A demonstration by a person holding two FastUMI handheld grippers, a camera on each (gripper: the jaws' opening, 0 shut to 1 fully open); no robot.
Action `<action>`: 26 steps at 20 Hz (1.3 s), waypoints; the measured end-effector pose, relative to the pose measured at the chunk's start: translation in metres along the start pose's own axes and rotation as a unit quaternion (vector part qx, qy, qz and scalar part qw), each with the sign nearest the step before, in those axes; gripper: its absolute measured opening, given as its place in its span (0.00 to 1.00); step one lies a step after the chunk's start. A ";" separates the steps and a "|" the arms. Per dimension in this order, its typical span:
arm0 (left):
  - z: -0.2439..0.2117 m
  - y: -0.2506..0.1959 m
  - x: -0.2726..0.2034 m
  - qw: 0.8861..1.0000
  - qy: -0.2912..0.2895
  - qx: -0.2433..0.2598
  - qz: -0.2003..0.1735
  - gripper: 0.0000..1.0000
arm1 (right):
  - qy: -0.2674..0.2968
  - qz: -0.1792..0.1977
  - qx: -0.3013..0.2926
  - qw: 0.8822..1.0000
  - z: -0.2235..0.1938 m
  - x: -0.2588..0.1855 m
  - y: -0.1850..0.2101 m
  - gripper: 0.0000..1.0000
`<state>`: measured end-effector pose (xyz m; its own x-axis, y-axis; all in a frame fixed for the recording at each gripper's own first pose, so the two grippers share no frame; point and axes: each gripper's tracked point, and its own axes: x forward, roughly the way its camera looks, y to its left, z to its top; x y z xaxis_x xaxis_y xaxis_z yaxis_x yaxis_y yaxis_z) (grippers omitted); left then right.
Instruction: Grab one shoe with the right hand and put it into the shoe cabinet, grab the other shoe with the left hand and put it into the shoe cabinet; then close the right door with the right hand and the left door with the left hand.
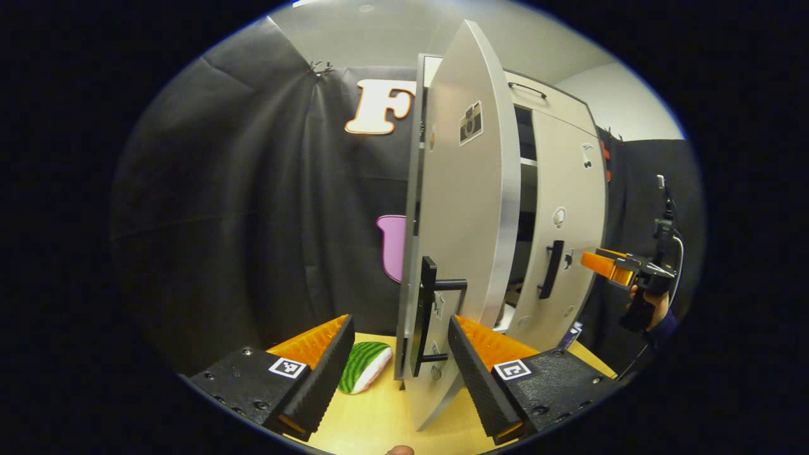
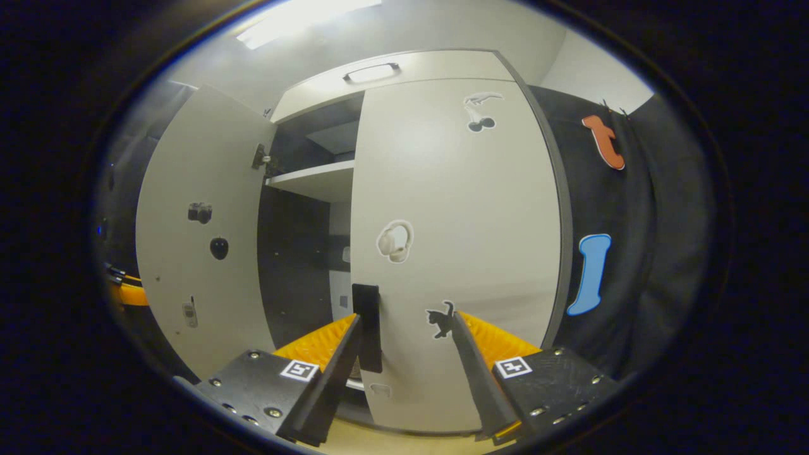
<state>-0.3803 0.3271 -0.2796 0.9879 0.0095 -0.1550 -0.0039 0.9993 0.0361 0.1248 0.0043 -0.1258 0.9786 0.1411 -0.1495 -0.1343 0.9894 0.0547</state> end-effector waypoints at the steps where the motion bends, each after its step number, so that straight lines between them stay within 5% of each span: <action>1: 0.001 -0.003 0.002 1.000 -0.001 0.006 -0.011 0.87 | -0.001 -0.002 0.000 1.000 0.001 -0.003 -0.002 0.86; 10: 0.000 -0.036 0.013 0.997 -0.002 0.005 -0.082 0.93 | 0.003 -0.045 -0.001 0.999 0.000 -0.034 -0.051 0.86; 13: -0.004 -0.046 0.017 0.994 0.004 0.016 -0.105 0.87 | 0.005 -0.066 0.010 0.998 0.001 -0.045 -0.076 0.86; 14: -0.005 -0.049 0.019 0.994 0.005 0.023 -0.111 0.93 | 0.005 -0.075 0.011 0.997 0.002 -0.049 -0.085 0.86; 18: -0.003 -0.051 0.028 0.992 0.004 0.049 -0.115 0.89 | 0.003 -0.105 0.007 0.994 0.006 -0.064 -0.119 0.84; 26: -0.006 -0.064 0.032 0.992 0.014 -0.010 -0.128 0.94 | 0.014 -0.153 0.015 0.988 -0.002 -0.094 -0.166 0.84</action>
<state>-0.3491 0.2641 -0.2929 0.9521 -0.2448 -0.1829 0.2439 0.9694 -0.0278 0.0551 -0.1736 -0.1225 0.9679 -0.1636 -0.1906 0.1728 0.9844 0.0326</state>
